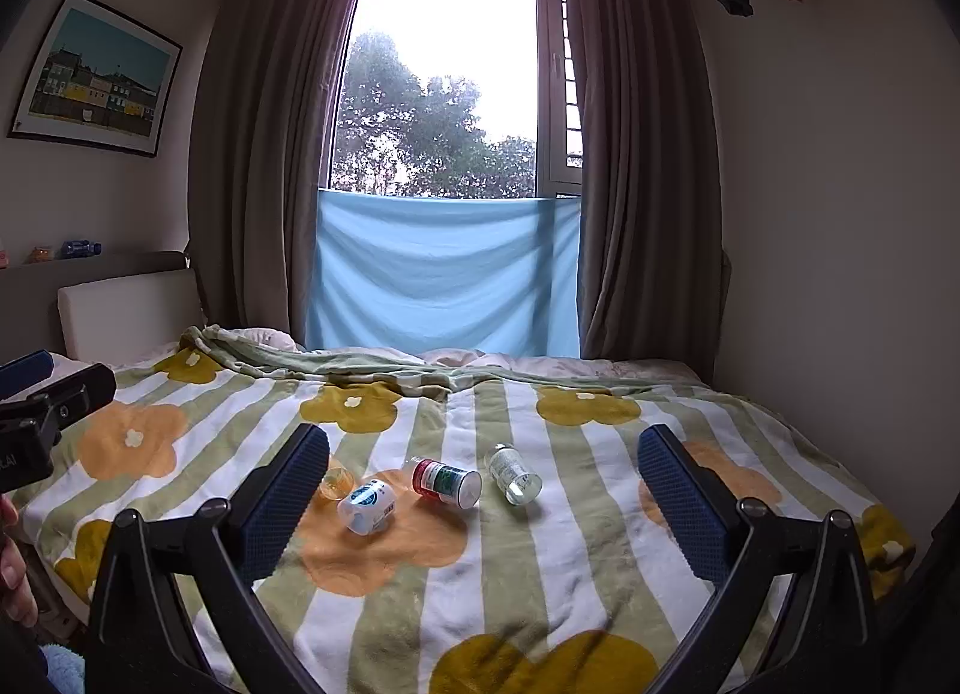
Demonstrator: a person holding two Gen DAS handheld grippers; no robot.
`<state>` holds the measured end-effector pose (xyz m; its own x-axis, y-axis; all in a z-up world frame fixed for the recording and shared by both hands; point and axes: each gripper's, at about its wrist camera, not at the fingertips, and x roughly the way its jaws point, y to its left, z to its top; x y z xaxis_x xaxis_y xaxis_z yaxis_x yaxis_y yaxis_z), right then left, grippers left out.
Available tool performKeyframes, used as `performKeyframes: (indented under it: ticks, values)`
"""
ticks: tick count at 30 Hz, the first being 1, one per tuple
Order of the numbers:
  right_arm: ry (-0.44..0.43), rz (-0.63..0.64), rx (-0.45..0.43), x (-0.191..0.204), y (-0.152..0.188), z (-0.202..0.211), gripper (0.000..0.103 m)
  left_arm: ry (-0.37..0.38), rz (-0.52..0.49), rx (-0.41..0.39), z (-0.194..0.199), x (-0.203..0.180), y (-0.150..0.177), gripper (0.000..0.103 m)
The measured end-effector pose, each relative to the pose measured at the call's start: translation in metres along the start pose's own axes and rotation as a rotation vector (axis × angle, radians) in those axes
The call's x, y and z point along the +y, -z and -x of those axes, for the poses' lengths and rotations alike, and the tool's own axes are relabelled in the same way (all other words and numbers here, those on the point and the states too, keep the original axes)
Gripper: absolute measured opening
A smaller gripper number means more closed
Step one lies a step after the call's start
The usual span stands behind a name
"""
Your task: Flip cup upside down
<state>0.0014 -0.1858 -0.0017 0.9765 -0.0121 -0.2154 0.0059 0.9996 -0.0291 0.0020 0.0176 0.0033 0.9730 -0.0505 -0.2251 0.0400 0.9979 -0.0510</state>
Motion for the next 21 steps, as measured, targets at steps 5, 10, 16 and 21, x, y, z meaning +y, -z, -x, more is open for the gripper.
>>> performKeyframes:
  ticks: [5,10,16,21]
  values:
    - [-0.001,0.0,-0.001,-0.0004,-0.001,0.0007,0.103,0.002,0.001,0.006,-0.0007,-0.0001,-0.0013,0.103]
    - [-0.001,0.001,0.001,-0.0007,-0.0015,0.0002,0.103,0.002,0.0,0.007,-0.0009,-0.0005,-0.0018,0.103]
    - [0.0,0.0,0.001,-0.0005,-0.001,0.0001,0.103,0.002,0.0,0.008,-0.0008,-0.0008,-0.0005,0.103]
    - [-0.002,0.001,0.001,0.0004,-0.0017,0.0005,0.103,0.003,0.001,0.007,-0.0007,-0.0001,-0.0004,0.103]
